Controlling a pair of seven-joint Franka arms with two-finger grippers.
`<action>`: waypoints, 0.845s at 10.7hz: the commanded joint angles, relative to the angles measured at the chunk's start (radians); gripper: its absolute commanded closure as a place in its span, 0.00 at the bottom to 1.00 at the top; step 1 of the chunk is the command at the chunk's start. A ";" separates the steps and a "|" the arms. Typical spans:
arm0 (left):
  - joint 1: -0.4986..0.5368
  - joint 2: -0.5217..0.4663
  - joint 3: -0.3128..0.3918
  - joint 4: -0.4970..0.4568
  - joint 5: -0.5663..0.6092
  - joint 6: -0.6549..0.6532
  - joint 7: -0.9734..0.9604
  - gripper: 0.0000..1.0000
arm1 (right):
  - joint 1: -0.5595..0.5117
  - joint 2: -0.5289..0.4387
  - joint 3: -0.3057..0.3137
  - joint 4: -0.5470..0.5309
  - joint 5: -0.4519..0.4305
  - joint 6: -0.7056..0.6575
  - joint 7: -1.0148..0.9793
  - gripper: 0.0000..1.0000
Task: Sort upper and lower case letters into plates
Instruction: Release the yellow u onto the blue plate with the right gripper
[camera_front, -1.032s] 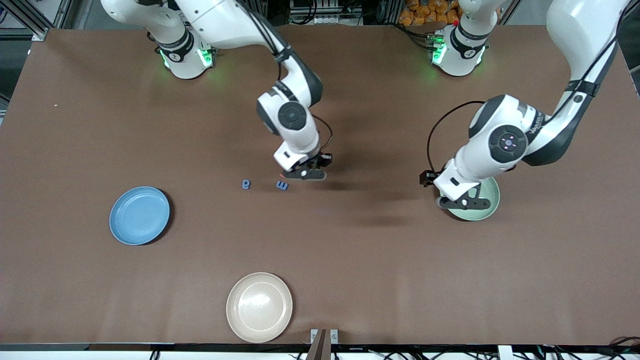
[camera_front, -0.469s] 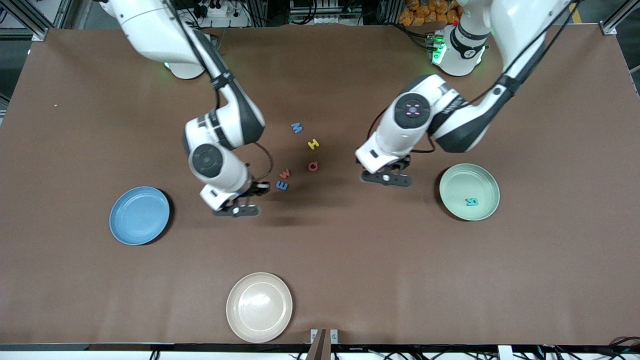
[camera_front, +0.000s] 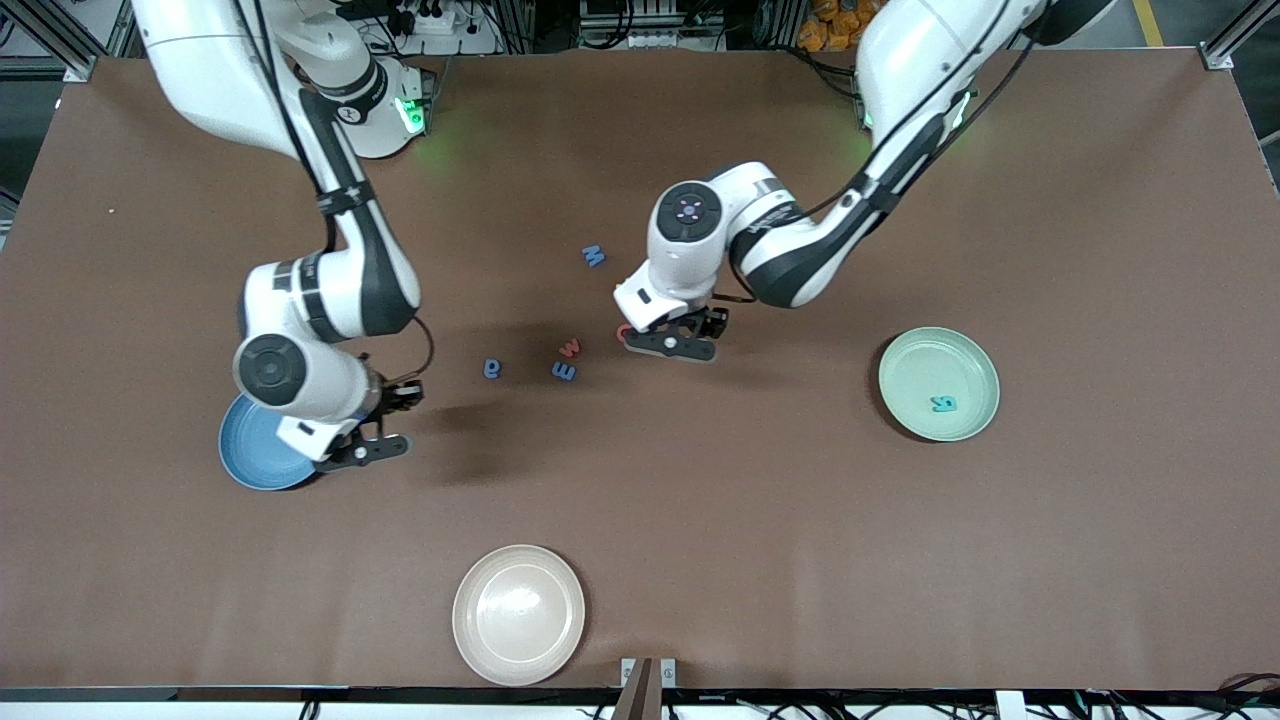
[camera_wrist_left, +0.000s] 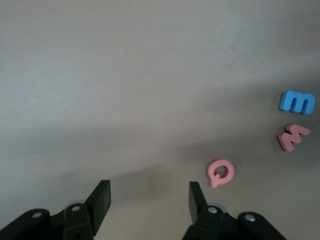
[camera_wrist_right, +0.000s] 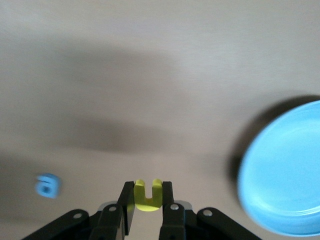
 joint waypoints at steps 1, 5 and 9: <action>-0.090 0.050 0.073 0.050 0.024 0.052 -0.055 0.29 | -0.068 -0.029 -0.030 -0.025 -0.022 0.000 -0.247 1.00; -0.119 0.090 0.075 0.051 0.026 0.111 -0.090 0.30 | -0.209 -0.022 -0.037 -0.022 -0.120 0.055 -0.537 0.99; -0.148 0.111 0.075 0.068 0.027 0.129 -0.105 0.32 | -0.293 0.001 -0.034 -0.020 -0.109 0.159 -0.694 0.00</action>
